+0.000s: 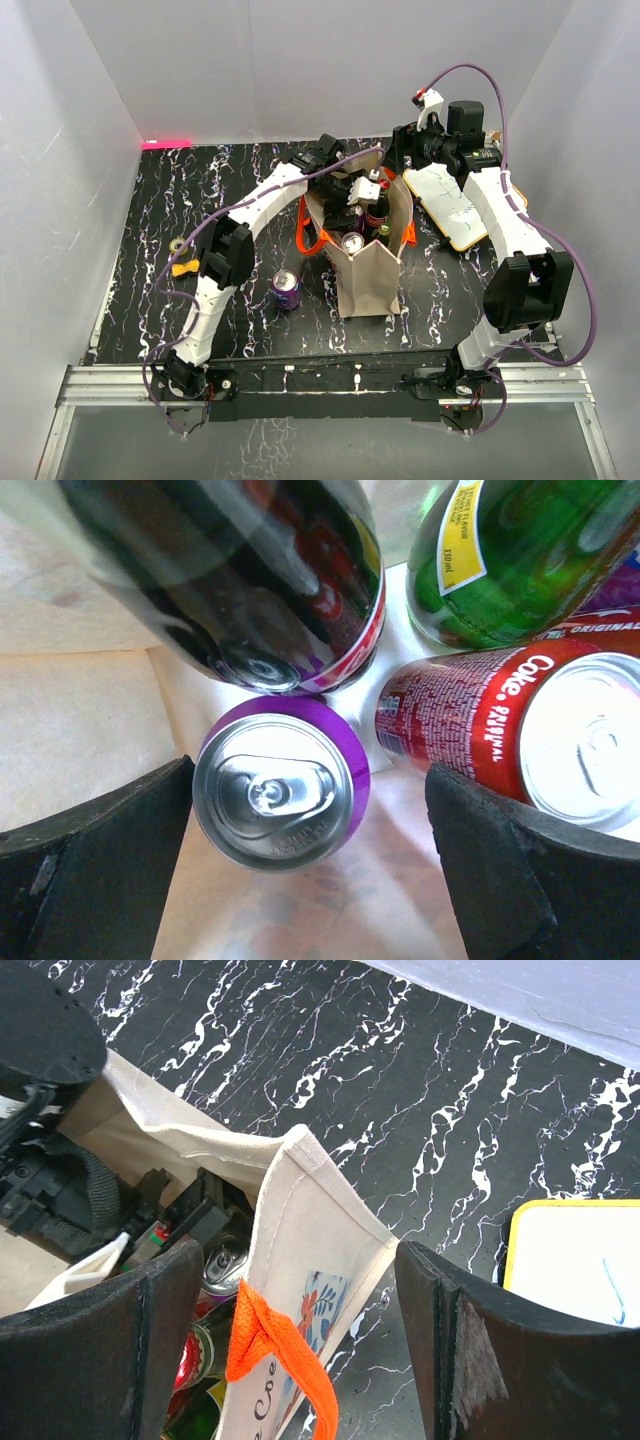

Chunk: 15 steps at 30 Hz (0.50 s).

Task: Place the beverage into the canvas bag
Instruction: Place the drink in the canvas bag, then pick up the drink from the center of the board.

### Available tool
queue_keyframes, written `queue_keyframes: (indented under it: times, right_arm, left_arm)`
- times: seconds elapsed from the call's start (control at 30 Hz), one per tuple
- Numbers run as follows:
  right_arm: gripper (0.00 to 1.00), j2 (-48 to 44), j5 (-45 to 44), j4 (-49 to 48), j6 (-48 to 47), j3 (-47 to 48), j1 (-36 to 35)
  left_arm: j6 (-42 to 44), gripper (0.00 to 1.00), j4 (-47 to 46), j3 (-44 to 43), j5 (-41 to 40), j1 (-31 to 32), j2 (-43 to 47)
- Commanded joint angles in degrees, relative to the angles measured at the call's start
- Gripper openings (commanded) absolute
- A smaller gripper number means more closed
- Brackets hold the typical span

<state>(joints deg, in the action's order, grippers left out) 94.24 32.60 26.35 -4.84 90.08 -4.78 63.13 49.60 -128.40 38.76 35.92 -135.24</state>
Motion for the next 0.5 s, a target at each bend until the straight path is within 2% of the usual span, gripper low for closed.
queue_keyframes:
  times: [0.0, 0.33, 0.47]
  right_arm:
    - [0.79, -2.0, -1.0, -2.2, -0.3, 1.0, 0.1]
    - [0.79, -2.9, -0.9, -2.7, 0.5, 0.8, 0.1]
    - [0.79, -3.6, -1.0, -2.8, 0.6, 0.8, 0.1]
  left_arm:
    - [-2.1, 0.97, -2.4, 2.0, 0.6, 0.0, 8.4]
    - [-7.2, 0.97, -5.5, 5.0, 0.3, -0.6, 14.4]
    - [-11.9, 0.97, -9.4, 6.5, 0.8, -0.7, 18.0]
